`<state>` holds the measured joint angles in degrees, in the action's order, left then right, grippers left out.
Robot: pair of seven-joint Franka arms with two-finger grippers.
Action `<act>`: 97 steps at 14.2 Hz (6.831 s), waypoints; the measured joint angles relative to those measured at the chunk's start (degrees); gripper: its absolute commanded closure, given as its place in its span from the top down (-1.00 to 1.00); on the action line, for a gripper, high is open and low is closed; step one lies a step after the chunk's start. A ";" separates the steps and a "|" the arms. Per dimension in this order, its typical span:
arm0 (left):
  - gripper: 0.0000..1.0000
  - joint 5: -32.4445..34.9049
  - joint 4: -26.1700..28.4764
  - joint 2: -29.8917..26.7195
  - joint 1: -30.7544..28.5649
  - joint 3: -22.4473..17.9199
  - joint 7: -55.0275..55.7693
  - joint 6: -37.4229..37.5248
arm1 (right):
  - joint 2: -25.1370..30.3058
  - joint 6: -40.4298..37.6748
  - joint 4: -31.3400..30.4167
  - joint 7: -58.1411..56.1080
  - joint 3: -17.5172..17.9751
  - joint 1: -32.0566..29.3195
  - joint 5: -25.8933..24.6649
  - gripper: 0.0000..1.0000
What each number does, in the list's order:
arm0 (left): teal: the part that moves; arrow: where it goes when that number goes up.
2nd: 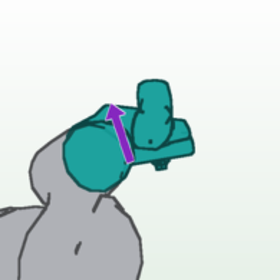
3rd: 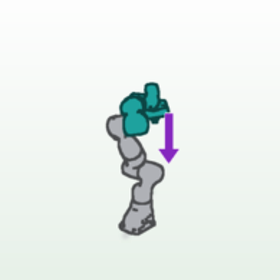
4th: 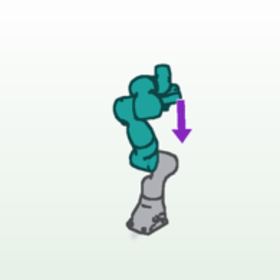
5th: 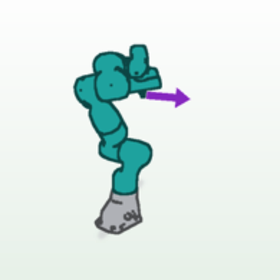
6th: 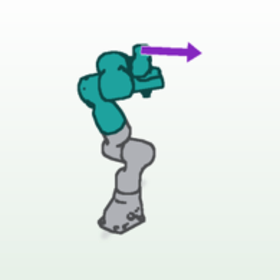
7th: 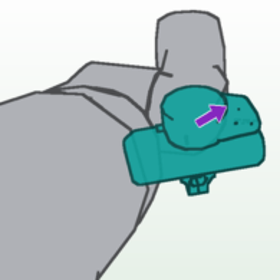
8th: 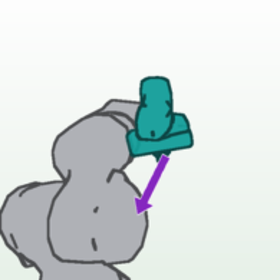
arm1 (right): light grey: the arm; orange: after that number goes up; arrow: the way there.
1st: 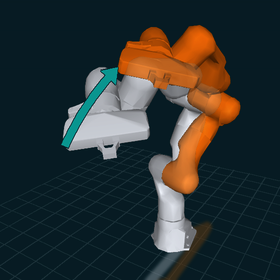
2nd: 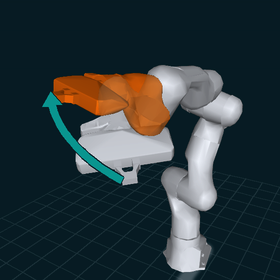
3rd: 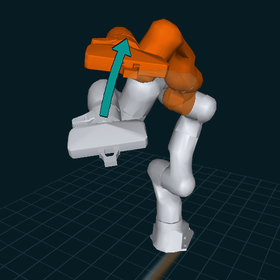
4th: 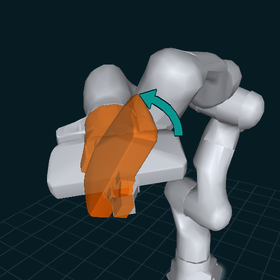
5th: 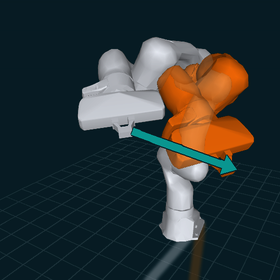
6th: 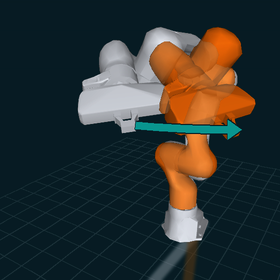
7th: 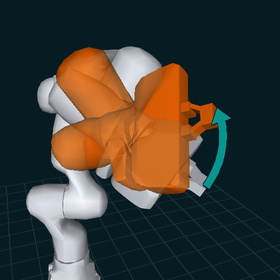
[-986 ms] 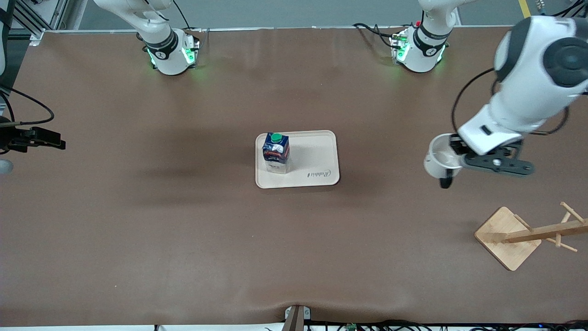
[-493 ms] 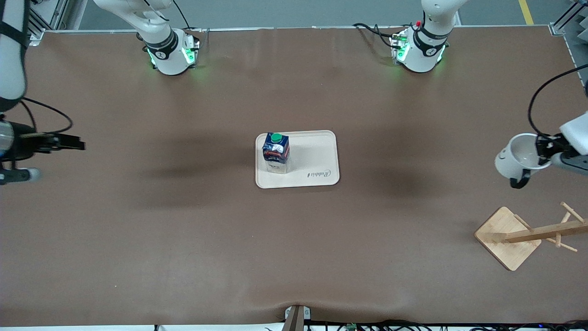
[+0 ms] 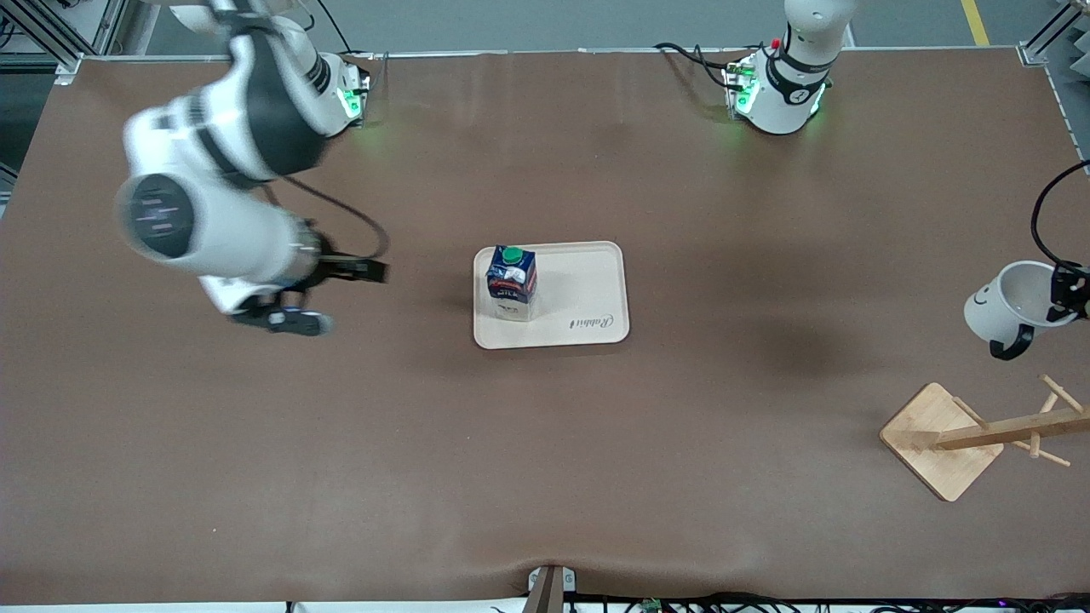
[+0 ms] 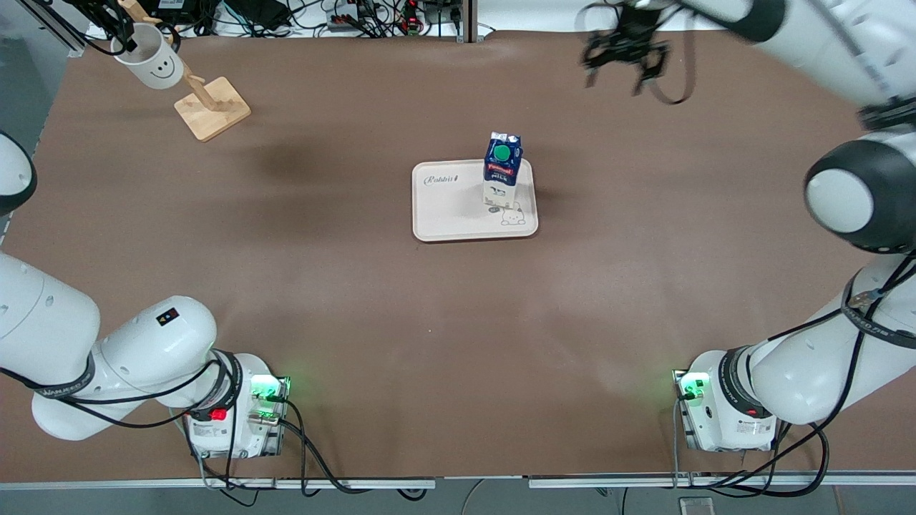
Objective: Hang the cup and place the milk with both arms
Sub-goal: 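Hang the mug handle on the stand peg while the right gripper grasps the milk, then lift the milk carton with the right gripper and carry it off the tray, then lower the milk carton onto the table with the right gripper while the left gripper withdraws, then open the right gripper and draw it back from the milk carton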
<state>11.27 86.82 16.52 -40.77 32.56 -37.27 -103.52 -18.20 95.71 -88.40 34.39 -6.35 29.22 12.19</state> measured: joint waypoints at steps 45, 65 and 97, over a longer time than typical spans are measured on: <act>1.00 0.00 -6.63 -6.47 -1.47 10.77 36.24 12.73 | -7.40 -5.61 2.11 -32.88 -2.80 -29.08 -13.45 -1.00; 1.00 -9.01 -0.65 -15.99 35.71 -23.37 37.29 17.41 | -2.89 7.90 -13.50 -36.72 -1.53 -31.37 -13.64 1.00; 1.00 -9.36 1.65 -18.26 35.32 -22.41 40.73 16.12 | -3.99 -16.81 10.53 -34.99 -1.52 -26.64 -14.65 1.00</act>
<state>1.92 88.48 -1.75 -5.44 10.15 3.46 -87.40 -22.19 78.90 -77.87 -0.59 -7.86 2.58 -2.46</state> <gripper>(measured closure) 0.000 0.000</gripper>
